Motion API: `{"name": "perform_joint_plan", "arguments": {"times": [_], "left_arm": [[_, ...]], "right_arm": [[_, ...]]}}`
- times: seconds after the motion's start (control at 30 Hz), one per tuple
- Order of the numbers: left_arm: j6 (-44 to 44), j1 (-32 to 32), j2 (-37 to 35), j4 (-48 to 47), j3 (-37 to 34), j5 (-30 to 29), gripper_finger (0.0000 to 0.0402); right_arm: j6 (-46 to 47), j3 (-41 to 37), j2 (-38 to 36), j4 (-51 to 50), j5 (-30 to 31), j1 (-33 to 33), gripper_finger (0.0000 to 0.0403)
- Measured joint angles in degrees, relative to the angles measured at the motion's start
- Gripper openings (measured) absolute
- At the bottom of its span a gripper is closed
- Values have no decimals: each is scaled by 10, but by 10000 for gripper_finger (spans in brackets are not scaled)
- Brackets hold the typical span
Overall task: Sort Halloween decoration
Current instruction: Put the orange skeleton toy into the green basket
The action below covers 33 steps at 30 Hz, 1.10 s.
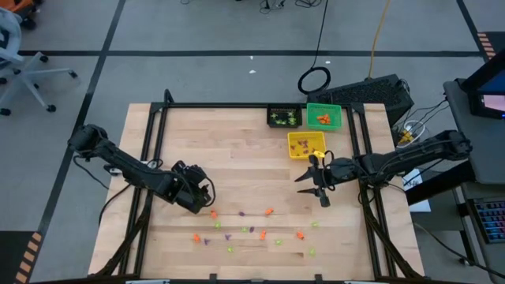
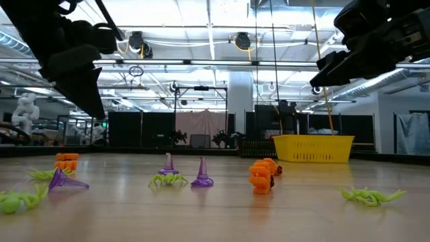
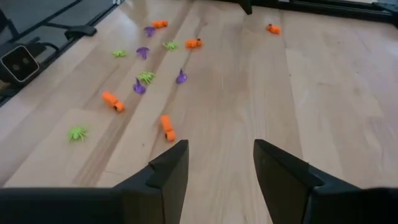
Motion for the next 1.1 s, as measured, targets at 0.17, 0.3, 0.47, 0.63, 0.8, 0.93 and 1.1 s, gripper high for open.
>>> {"name": "perform_joint_plan", "arguments": {"times": [0.17, 0.3, 0.47, 0.63, 0.8, 0.93, 1.1], "left_arm": [[-22, 0, 0, 3, -29, 9, 273], [-56, 0, 0, 4, -59, 19, 273], [-78, 0, 0, 7, -80, 34, 273], [-96, 5, 0, -22, -80, 75, 273], [-169, 39, -7, -57, -80, 157, 273], [-167, 68, -10, -58, -78, 173, 273], [-135, 120, -10, -73, -77, 172, 273]], "right_arm": [[0, 0, 16, 1, 0, 0, 167], [-5, 0, 26, 2, 0, 0, 167], [-7, 0, 35, 3, 0, 0, 167], [-7, 0, 42, 18, 0, 0, 167], [-16, 0, 48, 28, 0, 0, 167], [-19, 0, 48, 28, 0, 0, 167], [-24, 0, 48, 28, 1, 0, 167]]}}
